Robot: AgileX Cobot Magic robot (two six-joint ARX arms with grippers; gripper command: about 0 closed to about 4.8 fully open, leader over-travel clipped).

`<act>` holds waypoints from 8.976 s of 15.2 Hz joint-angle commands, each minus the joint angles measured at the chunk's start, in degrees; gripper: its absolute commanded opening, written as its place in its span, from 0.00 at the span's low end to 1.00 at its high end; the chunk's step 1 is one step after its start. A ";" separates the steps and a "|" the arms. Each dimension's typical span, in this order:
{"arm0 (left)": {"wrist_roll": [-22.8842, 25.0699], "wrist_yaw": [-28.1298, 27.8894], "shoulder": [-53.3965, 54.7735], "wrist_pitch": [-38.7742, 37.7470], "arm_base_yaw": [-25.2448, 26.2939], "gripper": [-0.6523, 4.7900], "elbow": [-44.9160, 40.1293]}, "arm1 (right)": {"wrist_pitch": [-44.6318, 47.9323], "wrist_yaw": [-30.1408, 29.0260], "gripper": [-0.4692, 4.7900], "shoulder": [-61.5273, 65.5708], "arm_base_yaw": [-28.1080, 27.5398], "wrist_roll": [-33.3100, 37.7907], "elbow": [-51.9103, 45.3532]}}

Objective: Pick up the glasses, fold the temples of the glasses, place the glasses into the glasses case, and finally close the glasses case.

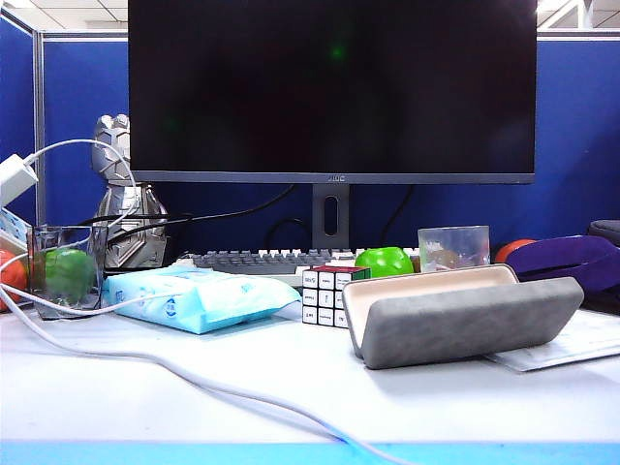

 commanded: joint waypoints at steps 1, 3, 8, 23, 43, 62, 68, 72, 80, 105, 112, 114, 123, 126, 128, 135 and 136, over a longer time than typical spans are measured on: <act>-0.02 3.52 -0.26 2.97 -0.11 0.11 0.24 | 0.28 2.69 0.08 0.83 0.87 -0.22 0.13; -0.72 4.87 -0.28 4.33 -0.13 0.11 0.24 | 1.73 4.20 0.08 1.29 1.14 -0.44 0.13; -1.09 8.28 -0.28 4.52 -0.17 0.11 0.24 | 3.76 8.20 0.08 1.92 1.31 -0.46 0.13; 1.70 20.33 -0.31 13.25 -0.17 0.11 0.24 | 4.13 22.82 0.08 5.25 4.11 -0.17 0.13; 31.71 20.76 -0.42 1.60 -0.15 0.11 0.17 | 5.18 16.63 0.08 2.03 7.30 7.28 0.15; 1.05 26.51 -0.44 15.21 -0.15 0.11 0.17 | -12.13 20.02 0.08 1.86 4.04 -5.38 0.15; 3.04 22.95 -0.28 13.27 -0.15 0.11 0.17 | -11.23 24.33 0.08 -5.35 0.42 -5.66 0.17; 6.19 22.75 -0.26 9.44 -0.15 0.11 0.17 | -18.45 34.27 0.08 -6.34 -1.90 -8.98 0.15; 7.08 31.89 0.76 6.62 -0.17 0.11 0.17 | -24.70 29.27 0.32 -3.80 -0.26 -12.41 0.13; 69.44 1.01 36.68 -2.62 -19.85 0.11 0.17 | -33.18 65.40 0.31 -11.56 -1.77 -17.64 0.17; 72.67 -11.26 41.75 -2.56 -22.84 0.11 3.54 | -34.88 65.16 0.31 -11.56 -1.77 -17.64 0.15; 73.75 -11.47 42.97 -3.98 -23.69 0.11 5.53 | -34.91 64.85 0.31 -11.56 -1.77 -17.66 0.15; 75.65 -12.72 43.30 -7.93 -24.41 0.29 5.95 | -37.73 63.95 0.31 -12.74 -1.77 -20.06 0.17; 75.63 -12.24 43.28 -7.82 -24.44 0.29 6.40 | -37.75 64.32 0.31 -13.57 -1.81 -20.39 0.17; 75.63 -12.09 43.23 -8.98 -24.44 0.50 7.80 | -37.86 64.32 0.31 -13.62 -1.84 -20.63 0.17; 72.78 -14.25 40.48 -15.58 -24.30 0.16 12.46 | -44.52 80.59 0.27 -13.99 -1.84 -28.65 0.17; 72.59 -15.41 39.23 -16.39 -24.30 0.11 12.46 | -47.89 85.90 0.19 -13.86 -1.86 -30.58 0.15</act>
